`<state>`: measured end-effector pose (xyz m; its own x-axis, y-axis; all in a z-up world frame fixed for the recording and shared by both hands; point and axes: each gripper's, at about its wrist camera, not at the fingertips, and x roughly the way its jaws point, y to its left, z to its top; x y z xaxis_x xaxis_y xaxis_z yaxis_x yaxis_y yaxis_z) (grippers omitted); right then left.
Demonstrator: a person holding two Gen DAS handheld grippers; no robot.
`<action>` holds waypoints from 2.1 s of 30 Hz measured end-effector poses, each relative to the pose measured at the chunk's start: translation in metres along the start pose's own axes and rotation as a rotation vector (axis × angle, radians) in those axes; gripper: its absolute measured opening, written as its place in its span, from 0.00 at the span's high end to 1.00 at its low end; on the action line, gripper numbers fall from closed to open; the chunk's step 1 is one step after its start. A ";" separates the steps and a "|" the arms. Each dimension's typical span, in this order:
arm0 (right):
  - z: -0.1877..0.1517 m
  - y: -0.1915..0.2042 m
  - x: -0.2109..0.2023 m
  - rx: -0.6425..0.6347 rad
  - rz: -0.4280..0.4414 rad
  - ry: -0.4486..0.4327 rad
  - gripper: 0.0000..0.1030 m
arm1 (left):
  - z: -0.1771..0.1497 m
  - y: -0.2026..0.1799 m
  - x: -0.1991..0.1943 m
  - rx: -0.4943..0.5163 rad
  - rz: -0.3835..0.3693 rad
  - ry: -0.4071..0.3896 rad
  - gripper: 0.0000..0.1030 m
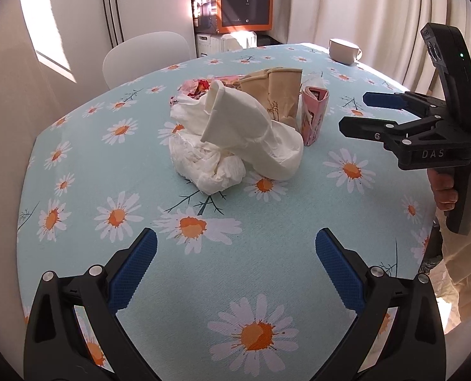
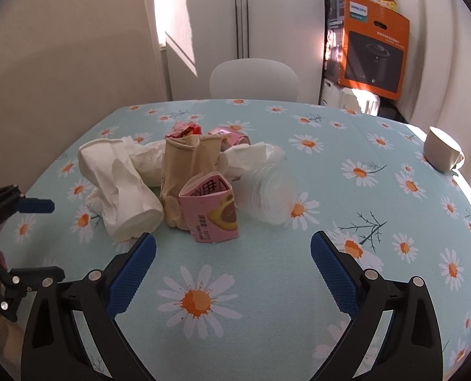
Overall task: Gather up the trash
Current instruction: 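Move the right gripper to the pink juice carton and close on it, then grasp the white tissue bundle with the left gripper while the right holds the carton, then carry the carton and tissue to the black trash bin with both grippers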
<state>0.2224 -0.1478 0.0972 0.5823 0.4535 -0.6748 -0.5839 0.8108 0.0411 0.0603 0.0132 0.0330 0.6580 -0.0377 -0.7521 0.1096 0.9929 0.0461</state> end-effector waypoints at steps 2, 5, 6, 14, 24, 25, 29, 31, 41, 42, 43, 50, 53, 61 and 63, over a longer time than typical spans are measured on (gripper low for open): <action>0.006 -0.003 0.009 0.018 0.013 0.011 0.11 | 0.005 0.000 0.002 0.006 0.008 -0.011 0.05; 0.014 -0.005 0.021 0.033 0.048 0.026 0.18 | 0.009 -0.002 0.004 0.016 -0.003 -0.015 0.05; 0.016 -0.004 0.025 0.028 0.061 0.032 0.28 | 0.010 -0.003 0.004 0.026 0.006 -0.020 0.05; 0.014 -0.012 0.027 0.091 0.143 -0.002 0.63 | 0.020 -0.011 0.007 0.041 0.001 -0.056 0.05; -0.013 -0.044 -0.016 0.146 0.163 -0.085 0.63 | 0.036 -0.017 0.018 0.052 0.106 -0.104 0.05; -0.015 -0.048 -0.020 0.148 0.160 -0.089 0.63 | 0.039 -0.016 0.019 0.049 0.111 -0.104 0.05; -0.022 -0.063 -0.032 0.163 0.141 -0.101 0.63 | 0.048 -0.012 0.028 0.031 0.087 -0.083 0.05; -0.024 -0.069 -0.036 0.172 0.134 -0.105 0.63 | 0.051 -0.014 0.030 0.035 0.089 -0.089 0.05; -0.026 -0.082 -0.035 0.170 0.081 -0.092 0.63 | 0.056 -0.030 0.048 0.129 0.108 -0.059 0.05; -0.027 -0.083 -0.033 0.172 0.075 -0.080 0.63 | 0.058 -0.030 0.051 0.121 0.122 -0.062 0.05; -0.028 -0.084 -0.030 0.175 0.079 -0.068 0.63 | 0.059 -0.029 0.051 0.104 0.124 -0.071 0.08; -0.034 -0.090 -0.024 0.206 0.062 -0.041 0.63 | 0.058 -0.024 0.040 0.090 0.111 -0.089 0.24; -0.033 -0.088 -0.028 0.207 0.057 -0.051 0.63 | 0.058 -0.022 0.037 0.076 0.096 -0.083 0.24; -0.034 -0.079 -0.051 0.205 0.045 -0.090 0.63 | 0.055 -0.031 0.014 0.072 0.078 -0.126 0.24; -0.034 -0.077 -0.059 0.210 0.052 -0.103 0.63 | 0.055 -0.035 0.004 0.060 0.038 -0.146 0.24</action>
<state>0.2134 -0.2495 0.1085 0.6154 0.5229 -0.5897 -0.4901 0.8399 0.2332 0.0998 -0.0281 0.0648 0.7636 -0.0204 -0.6453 0.1238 0.9856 0.1152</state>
